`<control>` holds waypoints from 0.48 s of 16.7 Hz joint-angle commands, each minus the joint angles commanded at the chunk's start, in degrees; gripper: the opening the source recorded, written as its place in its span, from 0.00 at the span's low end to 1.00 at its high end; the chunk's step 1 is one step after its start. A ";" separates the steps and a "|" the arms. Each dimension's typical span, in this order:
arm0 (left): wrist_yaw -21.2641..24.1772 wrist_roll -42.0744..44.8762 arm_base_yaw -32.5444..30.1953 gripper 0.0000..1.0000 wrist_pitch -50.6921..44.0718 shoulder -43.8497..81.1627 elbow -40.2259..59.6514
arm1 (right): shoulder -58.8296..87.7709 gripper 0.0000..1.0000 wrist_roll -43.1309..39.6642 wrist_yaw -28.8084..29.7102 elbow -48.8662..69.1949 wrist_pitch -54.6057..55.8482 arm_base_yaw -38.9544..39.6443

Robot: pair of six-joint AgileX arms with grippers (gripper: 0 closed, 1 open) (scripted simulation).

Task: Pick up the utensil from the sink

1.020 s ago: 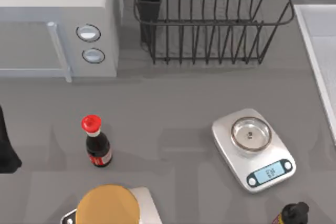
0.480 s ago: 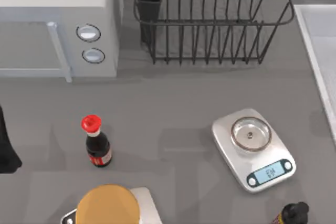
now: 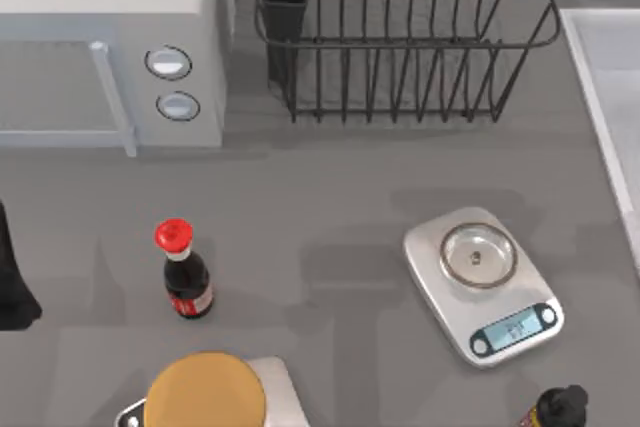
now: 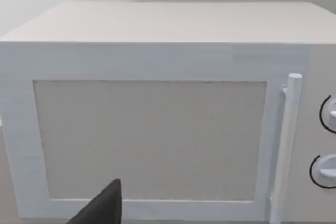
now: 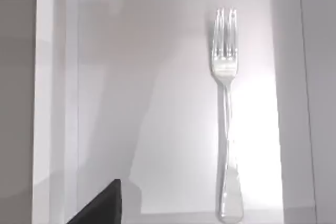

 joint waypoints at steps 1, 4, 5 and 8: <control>0.00 0.00 0.00 1.00 0.00 0.00 0.00 | 6.26 1.00 -0.78 0.01 5.22 -3.06 -0.83; 0.00 0.00 0.00 1.00 0.00 0.00 0.00 | 23.26 1.00 -2.88 0.05 19.22 -11.30 -3.08; 0.00 0.00 0.00 1.00 0.00 0.00 0.00 | 28.13 1.00 -3.49 0.05 23.21 -13.66 -3.73; 0.00 0.00 0.00 1.00 0.00 0.00 0.00 | 39.51 1.00 -4.94 0.08 32.66 -19.36 -5.28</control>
